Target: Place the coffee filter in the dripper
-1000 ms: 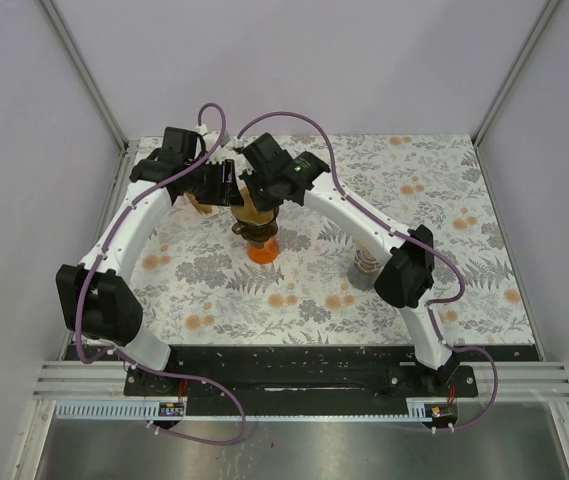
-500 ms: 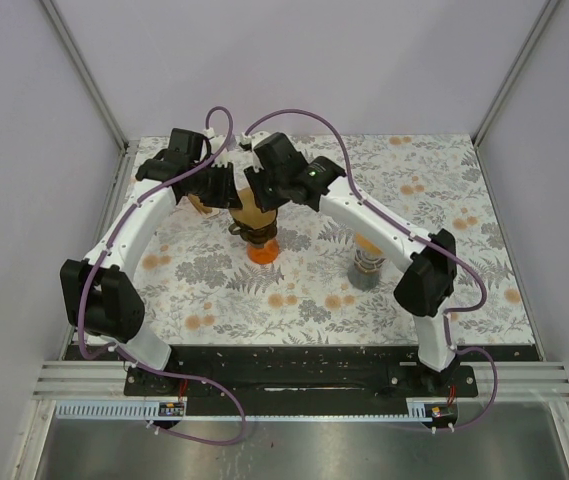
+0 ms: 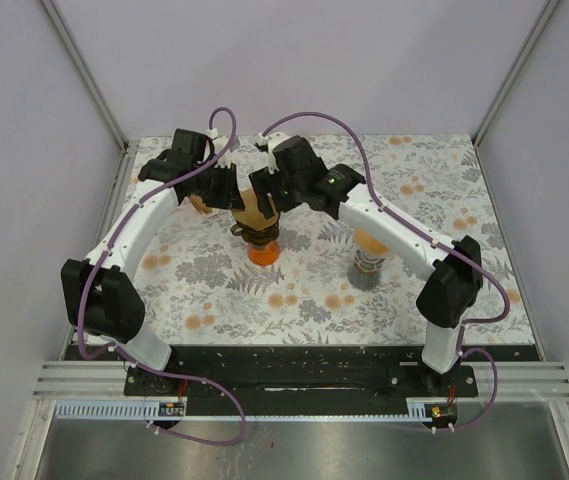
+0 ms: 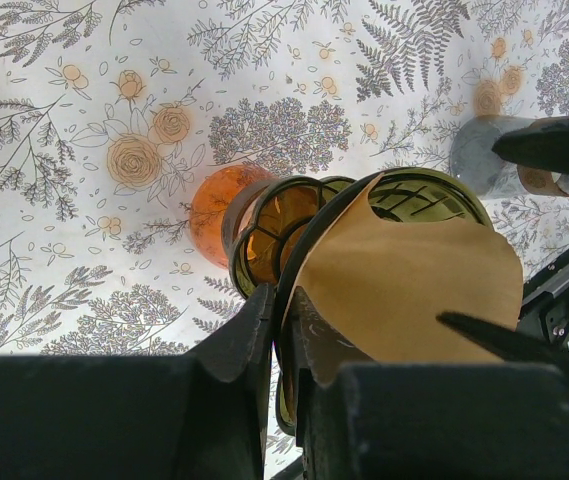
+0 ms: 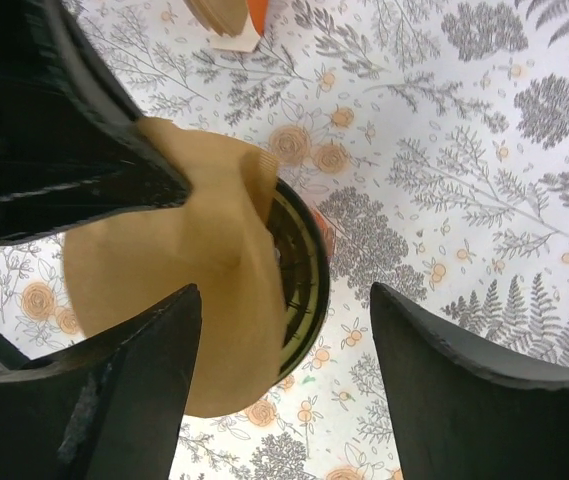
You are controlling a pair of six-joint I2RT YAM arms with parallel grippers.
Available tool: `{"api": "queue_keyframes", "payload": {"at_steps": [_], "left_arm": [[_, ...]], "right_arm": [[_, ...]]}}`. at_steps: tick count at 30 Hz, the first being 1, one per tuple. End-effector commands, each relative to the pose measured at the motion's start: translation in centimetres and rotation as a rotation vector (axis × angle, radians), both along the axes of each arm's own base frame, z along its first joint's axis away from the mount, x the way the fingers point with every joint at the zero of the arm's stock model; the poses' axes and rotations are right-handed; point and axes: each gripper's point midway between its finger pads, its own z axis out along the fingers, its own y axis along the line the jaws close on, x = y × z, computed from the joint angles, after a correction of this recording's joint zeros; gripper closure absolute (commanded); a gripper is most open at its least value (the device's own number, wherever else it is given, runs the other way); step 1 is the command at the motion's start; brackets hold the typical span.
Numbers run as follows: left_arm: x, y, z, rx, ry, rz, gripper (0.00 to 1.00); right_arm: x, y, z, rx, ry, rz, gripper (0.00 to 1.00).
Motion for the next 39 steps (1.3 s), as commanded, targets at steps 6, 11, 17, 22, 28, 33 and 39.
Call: {"api": "queue_keyframes", "payload": {"at_steps": [6, 11, 17, 22, 28, 33, 39], "left_arm": [[0.1, -0.8, 1.3, -0.039, -0.058, -0.030, 0.88], [0.0, -1.1, 1.4, -0.056, -0.064, -0.046, 0.88], [0.0, -1.8, 1.4, -0.077, -0.076, -0.072, 0.88], [-0.1, -2.3, 1.2, -0.098, -0.070, -0.099, 0.87], [0.2, -3.0, 2.3, -0.121, -0.109, -0.145, 0.71], [0.7, -3.3, 3.7, -0.119, -0.169, -0.192, 0.59], [2.5, -3.1, 3.8, -0.068, -0.240, -0.198, 0.57]], "right_arm": [[0.0, -0.9, -0.2, 0.158, 0.069, 0.034, 0.30], [-0.2, 0.0, -1.2, 0.161, 0.100, 0.081, 0.39], [0.0, 0.8, -1.7, 0.167, 0.118, 0.106, 0.59], [-0.1, 1.1, -2.2, 0.160, 0.120, 0.129, 0.66], [0.0, 0.8, -2.4, 0.146, 0.114, 0.121, 0.74], [0.3, 0.5, -2.5, 0.130, 0.109, 0.107, 0.78], [0.4, 0.9, -2.8, 0.127, 0.133, 0.115, 0.80]]}}
